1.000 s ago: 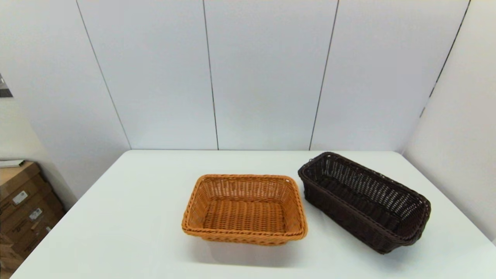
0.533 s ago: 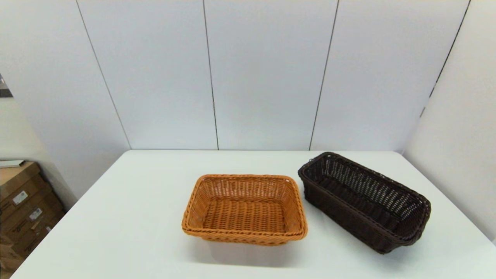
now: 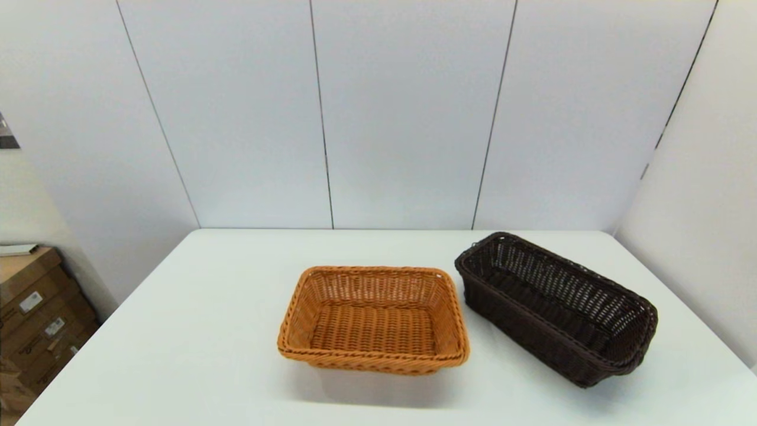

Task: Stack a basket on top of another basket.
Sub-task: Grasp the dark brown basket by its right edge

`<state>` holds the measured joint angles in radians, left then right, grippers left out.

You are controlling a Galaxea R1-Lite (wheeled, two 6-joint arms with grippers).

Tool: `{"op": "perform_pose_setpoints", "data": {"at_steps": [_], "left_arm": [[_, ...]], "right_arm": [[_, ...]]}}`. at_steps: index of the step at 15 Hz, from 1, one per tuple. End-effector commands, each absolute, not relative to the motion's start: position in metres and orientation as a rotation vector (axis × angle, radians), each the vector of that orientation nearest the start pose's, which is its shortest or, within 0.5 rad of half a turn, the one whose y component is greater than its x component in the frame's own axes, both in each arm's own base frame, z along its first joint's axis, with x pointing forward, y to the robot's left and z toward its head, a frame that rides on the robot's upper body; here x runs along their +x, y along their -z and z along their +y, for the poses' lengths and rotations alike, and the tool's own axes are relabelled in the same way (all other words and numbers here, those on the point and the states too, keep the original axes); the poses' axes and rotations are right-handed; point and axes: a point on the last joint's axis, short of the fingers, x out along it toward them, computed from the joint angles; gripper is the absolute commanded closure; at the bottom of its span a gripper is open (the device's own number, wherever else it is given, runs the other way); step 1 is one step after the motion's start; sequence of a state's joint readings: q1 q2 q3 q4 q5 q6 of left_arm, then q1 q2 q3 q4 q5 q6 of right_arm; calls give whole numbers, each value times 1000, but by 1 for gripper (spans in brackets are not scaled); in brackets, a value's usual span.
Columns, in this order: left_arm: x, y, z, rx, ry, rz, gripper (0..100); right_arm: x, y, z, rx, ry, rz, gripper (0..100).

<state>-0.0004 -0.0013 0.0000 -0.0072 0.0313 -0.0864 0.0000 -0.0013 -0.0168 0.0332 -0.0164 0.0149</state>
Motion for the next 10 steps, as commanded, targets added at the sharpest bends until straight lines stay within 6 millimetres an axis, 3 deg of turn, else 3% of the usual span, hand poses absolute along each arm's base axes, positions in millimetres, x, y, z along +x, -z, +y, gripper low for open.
{"op": "perform_pose_setpoints", "data": {"at_steps": [1,10], "left_arm": [[-23,-76,1,-88,-32,-11,0],[-23,-76,1,-86,-32,-11,0]], "right_arm": [[-24,-77,0,15,17,18,0],[-24,-77,0,12,17,17,0]]}}
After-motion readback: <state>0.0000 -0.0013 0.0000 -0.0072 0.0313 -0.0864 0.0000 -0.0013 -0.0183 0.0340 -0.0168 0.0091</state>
